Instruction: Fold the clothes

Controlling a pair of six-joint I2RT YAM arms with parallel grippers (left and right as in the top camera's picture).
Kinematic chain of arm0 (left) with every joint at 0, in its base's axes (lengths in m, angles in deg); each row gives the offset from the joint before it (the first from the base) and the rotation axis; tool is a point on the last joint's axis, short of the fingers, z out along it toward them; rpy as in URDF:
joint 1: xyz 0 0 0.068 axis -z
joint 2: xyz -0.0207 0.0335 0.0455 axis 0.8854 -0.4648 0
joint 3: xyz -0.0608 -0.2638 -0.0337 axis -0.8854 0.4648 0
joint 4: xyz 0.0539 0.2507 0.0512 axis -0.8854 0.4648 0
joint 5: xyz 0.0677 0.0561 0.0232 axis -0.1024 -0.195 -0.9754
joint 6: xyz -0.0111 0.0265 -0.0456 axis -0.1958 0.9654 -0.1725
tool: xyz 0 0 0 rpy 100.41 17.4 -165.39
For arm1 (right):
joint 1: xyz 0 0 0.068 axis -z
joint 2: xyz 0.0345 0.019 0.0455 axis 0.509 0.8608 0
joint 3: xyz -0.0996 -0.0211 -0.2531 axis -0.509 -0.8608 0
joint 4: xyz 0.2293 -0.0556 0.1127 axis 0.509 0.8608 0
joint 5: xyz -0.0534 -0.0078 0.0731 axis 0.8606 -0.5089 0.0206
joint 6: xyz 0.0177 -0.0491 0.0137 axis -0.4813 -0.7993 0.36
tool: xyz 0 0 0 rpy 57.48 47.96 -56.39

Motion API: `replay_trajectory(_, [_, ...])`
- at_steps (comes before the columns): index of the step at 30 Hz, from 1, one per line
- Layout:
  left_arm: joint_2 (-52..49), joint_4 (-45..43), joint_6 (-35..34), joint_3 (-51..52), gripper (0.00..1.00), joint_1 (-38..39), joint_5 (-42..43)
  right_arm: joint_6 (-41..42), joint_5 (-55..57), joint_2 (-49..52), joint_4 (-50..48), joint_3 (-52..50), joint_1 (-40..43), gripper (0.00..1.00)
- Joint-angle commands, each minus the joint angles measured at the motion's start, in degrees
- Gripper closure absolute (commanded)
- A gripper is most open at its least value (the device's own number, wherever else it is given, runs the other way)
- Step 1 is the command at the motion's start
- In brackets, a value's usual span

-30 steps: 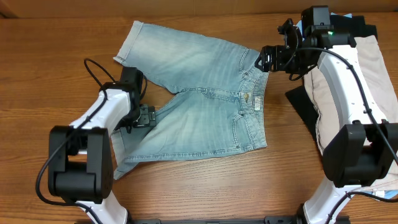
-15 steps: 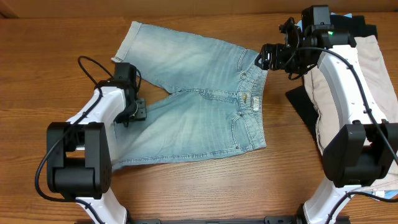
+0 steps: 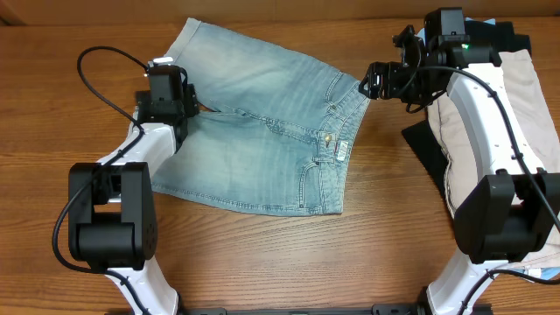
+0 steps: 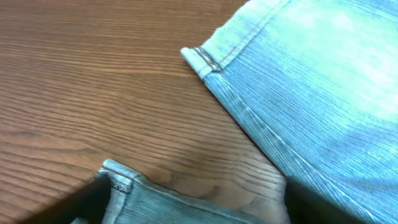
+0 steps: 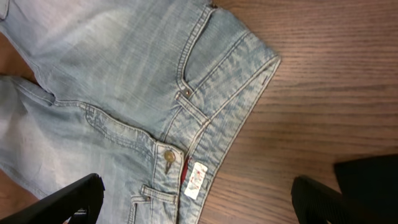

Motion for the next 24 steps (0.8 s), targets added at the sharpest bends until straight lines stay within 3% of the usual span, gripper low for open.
replay_trajectory(1, [0.07,3.48,2.38,-3.21,0.00,-0.28,-1.86,0.76,-0.09,-1.42,0.74,1.11,-0.37,0.01])
replay_trajectory(5, [2.43,17.09,-0.68,-9.29,0.00,-0.31,-1.49,3.74,-0.15,-1.42,2.19,1.09,-1.33,0.04])
replay_trajectory(11, [8.13,40.54,-1.29,-24.15,0.00,-0.20,12.52,4.76,-0.07,-1.42,3.13,-3.43,-10.12,0.06])
replay_trajectory(17, [9.46,43.01,-1.29,-27.98,0.00,-0.15,15.78,7.21,3.72,-1.18,-5.73,-11.89,-18.12,0.05])
replay_trajectory(18, [9.29,43.01,-1.27,-27.98,0.00,-0.15,16.20,7.74,5.73,-0.74,-11.58,-16.31,-20.57,0.04])
replay_trajectory(24, [7.63,40.44,2.34,-27.93,0.00,2.60,20.65,6.08,5.68,0.63,-21.79,-23.52,-22.03,0.07])
